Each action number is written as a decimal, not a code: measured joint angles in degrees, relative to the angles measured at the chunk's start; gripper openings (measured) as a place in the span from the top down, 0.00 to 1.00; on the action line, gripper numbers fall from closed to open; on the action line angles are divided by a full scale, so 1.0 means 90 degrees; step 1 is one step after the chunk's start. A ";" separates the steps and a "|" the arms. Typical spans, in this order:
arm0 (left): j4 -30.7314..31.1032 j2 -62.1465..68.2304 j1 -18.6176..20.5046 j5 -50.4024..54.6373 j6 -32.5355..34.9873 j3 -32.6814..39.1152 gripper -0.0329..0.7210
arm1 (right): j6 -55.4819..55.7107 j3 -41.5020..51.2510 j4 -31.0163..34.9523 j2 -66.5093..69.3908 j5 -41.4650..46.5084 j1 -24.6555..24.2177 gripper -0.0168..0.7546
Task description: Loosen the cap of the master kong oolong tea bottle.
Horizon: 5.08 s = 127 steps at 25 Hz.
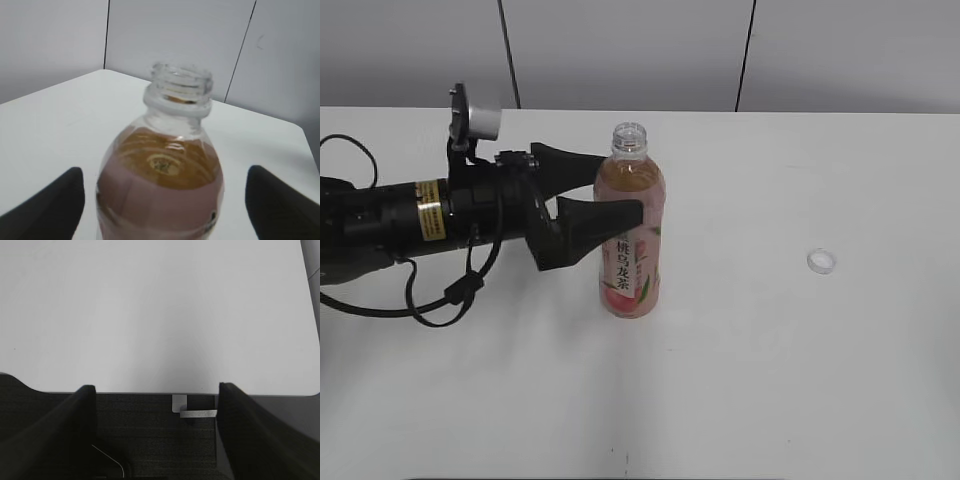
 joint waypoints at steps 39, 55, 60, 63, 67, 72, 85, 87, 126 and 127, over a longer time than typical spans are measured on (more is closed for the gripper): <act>0.2279 -0.2421 0.0164 0.2113 -0.2680 0.0007 0.17 | -0.0428 0.0360 0.0464 -0.0308 -0.0688 0.0000 0.25; 0.2616 -0.2906 0.0164 0.2227 -0.3265 0.0007 0.18 | -0.0495 0.0360 0.0508 -0.0314 -0.0764 0.0000 0.25; 0.2857 -0.3224 0.0164 0.2475 -0.3422 0.0007 0.18 | -0.0499 0.0360 0.0508 -0.0314 -0.0764 0.0000 0.25; 0.2924 -0.3355 0.0164 0.2520 -0.3537 0.0007 0.18 | -0.0499 0.0360 0.0508 -0.0314 -0.0764 0.0000 0.25; 0.3030 -0.3451 0.0164 0.2557 -0.3875 0.0007 0.18 | -0.0499 0.0360 0.0508 -0.0314 -0.0764 0.0000 0.25; 0.3416 -0.3642 0.0164 0.2571 -0.4456 0.0007 0.18 | -0.0499 0.0360 0.0508 -0.0314 -0.0764 0.0000 0.25; 0.4859 -0.4220 0.0175 0.2605 -0.6223 0.0007 0.18 | -0.0499 0.0360 0.0508 -0.0314 -0.0764 0.0000 0.25; 0.4885 -0.4220 0.0211 0.2628 -0.6272 0.0007 0.18 | -0.0499 0.0360 0.0508 -0.0314 -0.0764 0.0000 0.25; 0.4655 -0.4220 0.1920 0.2779 -0.6814 0.0007 0.19 | -0.0499 0.0360 0.0508 -0.0314 -0.0764 0.0000 0.25; 0.4397 -0.4220 0.1912 0.2767 -0.6814 0.0007 0.19 | -0.0499 0.0360 0.0508 -0.0314 -0.0764 0.0000 0.25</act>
